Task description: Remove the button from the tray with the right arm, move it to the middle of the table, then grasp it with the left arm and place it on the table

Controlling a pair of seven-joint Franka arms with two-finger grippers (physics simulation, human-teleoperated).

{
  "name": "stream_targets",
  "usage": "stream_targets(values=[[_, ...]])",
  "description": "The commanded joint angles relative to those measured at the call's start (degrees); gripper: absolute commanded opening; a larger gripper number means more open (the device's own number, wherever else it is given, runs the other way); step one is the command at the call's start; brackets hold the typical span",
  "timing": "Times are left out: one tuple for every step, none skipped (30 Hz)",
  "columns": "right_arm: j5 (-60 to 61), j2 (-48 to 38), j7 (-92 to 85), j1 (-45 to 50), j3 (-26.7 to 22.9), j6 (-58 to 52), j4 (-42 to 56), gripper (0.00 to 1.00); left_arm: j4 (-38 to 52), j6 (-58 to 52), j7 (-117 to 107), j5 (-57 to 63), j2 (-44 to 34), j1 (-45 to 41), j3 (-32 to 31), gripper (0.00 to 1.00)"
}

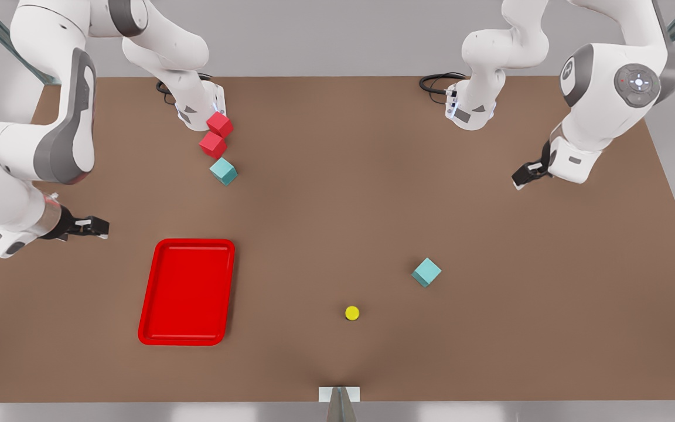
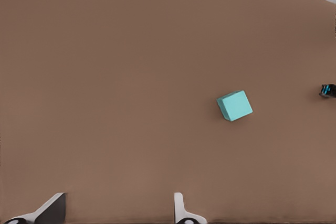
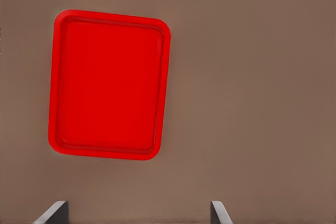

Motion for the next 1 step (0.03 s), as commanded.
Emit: stream_targets(values=[[-0.07,-0.45,-7.35,0.69,1.52,-0.26,0.03,1.0,0.09,-3.19,27.42,0.09,-0.02,-0.06,-0.22,1.0]])
